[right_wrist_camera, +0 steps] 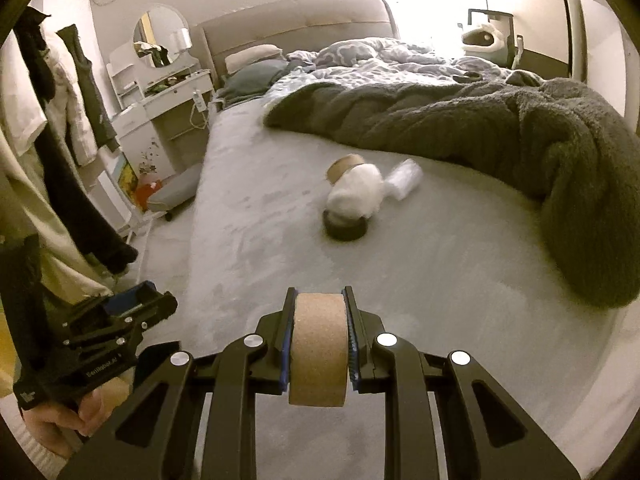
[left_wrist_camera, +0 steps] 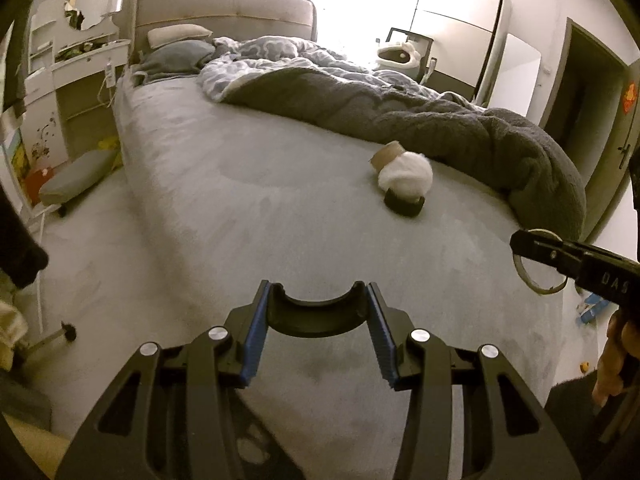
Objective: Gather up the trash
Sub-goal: 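Carry the tape roll and black curved piece in both tools over the bin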
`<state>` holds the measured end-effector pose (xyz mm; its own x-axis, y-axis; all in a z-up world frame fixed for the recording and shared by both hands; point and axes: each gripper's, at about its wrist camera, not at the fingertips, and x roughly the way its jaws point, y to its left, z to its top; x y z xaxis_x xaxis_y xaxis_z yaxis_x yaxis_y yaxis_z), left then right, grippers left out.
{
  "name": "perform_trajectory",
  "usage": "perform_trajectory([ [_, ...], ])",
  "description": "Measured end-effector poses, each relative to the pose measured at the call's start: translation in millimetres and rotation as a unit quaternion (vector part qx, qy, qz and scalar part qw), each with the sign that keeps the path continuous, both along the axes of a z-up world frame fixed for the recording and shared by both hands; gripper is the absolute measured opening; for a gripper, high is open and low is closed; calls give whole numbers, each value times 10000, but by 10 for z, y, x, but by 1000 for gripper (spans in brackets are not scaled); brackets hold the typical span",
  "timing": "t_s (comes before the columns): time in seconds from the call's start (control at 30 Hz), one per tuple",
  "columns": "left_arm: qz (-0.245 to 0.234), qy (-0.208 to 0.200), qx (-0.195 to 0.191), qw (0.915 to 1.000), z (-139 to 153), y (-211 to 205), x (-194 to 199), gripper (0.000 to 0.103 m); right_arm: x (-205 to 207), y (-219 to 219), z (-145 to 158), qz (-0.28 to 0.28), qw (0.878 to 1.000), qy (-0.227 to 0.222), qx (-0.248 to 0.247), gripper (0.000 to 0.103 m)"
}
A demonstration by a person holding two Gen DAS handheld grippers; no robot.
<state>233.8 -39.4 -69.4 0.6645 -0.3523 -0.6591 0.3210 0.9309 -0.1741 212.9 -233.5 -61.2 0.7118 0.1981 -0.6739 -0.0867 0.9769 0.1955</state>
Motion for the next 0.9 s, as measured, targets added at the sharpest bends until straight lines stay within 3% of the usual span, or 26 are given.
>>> perform_trajectory([
  [0.37, 341, 155, 72, 9993, -68, 455, -406, 49, -198, 514, -103, 567, 9983, -40, 88, 21],
  [0.9, 891, 871, 382, 9915, -534, 1094, -563, 49, -142, 1299, -377, 1280, 9914, 181, 223, 21],
])
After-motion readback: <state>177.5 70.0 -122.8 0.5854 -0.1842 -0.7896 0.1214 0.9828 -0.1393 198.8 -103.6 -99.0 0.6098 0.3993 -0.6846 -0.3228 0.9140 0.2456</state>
